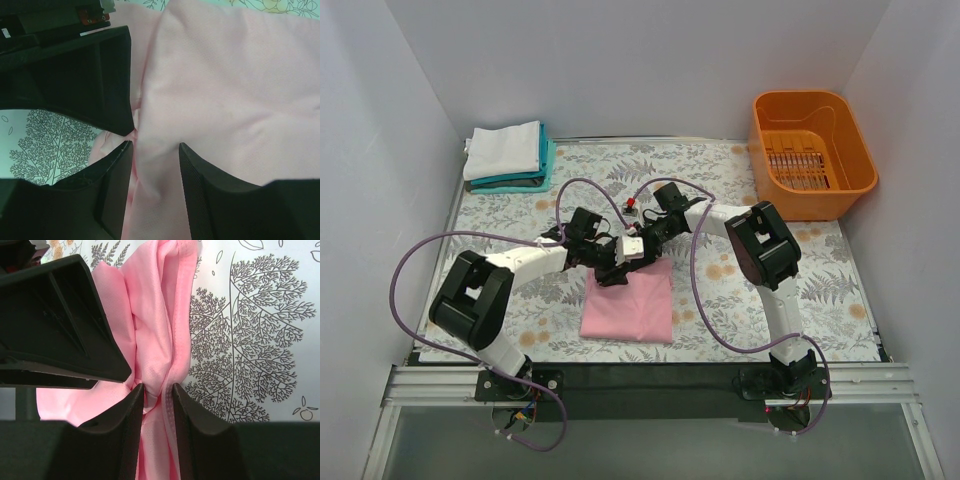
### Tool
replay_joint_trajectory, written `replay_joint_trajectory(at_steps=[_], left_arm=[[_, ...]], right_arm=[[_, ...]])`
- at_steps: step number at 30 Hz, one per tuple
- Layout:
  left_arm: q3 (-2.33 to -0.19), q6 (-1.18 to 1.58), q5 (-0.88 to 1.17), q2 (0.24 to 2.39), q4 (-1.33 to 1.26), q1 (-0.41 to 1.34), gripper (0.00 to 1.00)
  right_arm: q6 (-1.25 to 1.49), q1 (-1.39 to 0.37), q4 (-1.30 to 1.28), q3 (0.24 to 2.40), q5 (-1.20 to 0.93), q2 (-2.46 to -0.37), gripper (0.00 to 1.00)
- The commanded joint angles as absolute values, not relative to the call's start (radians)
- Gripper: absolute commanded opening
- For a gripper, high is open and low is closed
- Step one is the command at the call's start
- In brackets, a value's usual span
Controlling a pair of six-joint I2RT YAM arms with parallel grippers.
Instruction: Fold and stack the t-shirts
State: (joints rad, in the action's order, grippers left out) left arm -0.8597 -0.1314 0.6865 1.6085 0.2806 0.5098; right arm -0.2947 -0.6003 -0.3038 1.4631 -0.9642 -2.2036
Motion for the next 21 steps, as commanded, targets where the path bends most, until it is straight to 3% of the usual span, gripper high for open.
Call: replay_joint_trajectory(at_steps=[1, 4, 10, 11, 21], left_arm=[[-0.890, -0.150, 0.686, 1.620, 0.285, 0.512, 0.40], [-0.891, -0.153, 0.687, 1.640, 0.293, 0.512, 0.37], [-0.900, -0.143, 0.696, 1.614, 0.307, 0.512, 0.08], [-0.902, -0.140, 0.699, 1.602, 0.308, 0.511, 0.00], [-0.922, -0.146, 0.666, 1.442, 0.322, 0.512, 0.00]], right_arm=[[-0.324, -0.614, -0.334, 1.440, -0.916, -2.235, 0.32], [-0.325, -0.614, -0.334, 1.440, -0.917, -2.237, 0.32], [-0.325, -0.615, -0.334, 1.434, -0.920, -2.240, 0.31], [-0.325, -0.614, -0.336, 1.434, -0.922, -2.241, 0.31], [-0.321, -0.617, -0.330, 1.430, -0.959, -2.258, 0.27]])
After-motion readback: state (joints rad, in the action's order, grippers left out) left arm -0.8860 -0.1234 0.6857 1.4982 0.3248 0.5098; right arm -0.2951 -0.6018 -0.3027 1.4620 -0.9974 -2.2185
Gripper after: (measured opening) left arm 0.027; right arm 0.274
